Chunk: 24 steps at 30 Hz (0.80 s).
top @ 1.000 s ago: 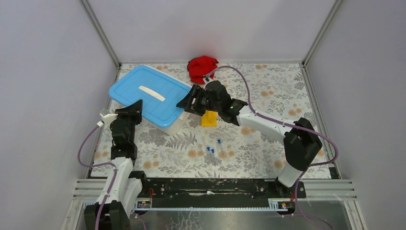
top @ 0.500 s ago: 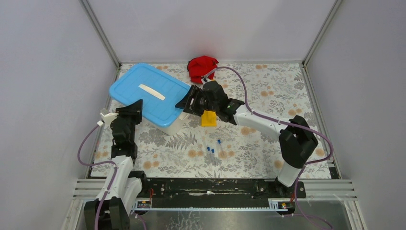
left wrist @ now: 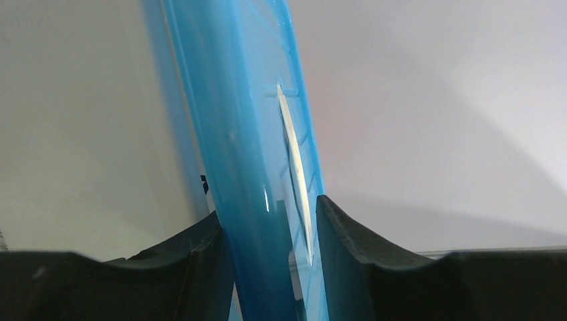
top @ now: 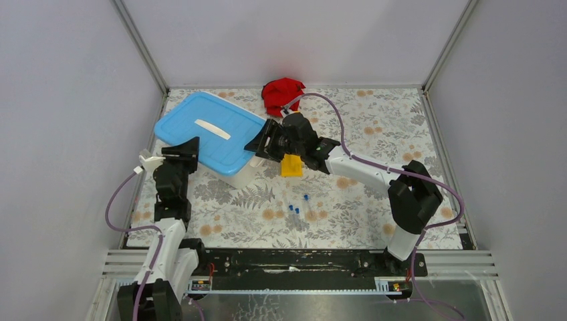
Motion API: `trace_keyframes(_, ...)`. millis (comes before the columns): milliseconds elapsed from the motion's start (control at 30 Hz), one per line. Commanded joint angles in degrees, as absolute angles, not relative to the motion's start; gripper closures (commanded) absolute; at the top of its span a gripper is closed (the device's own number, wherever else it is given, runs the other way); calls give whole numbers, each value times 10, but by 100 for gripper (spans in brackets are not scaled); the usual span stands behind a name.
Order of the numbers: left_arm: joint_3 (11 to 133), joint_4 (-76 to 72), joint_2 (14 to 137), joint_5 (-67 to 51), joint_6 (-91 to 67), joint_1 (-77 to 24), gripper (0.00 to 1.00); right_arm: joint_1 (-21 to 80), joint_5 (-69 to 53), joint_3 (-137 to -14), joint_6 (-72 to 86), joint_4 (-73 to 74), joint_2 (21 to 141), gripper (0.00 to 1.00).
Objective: Organize the chemistry lab equipment
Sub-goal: Close the lid of the storage box.
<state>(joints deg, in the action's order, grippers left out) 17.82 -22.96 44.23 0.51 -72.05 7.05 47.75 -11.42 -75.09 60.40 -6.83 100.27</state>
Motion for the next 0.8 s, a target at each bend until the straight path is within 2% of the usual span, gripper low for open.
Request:
trace_keyframes(0, 199, -205, 430, 8, -690, 67, 49, 483, -103, -777, 610, -99, 1000, 38)
trace_keyframes(767, 271, -48, 448, -40, -581, 68, 43, 479, -99, -774, 612, -101, 991, 39)
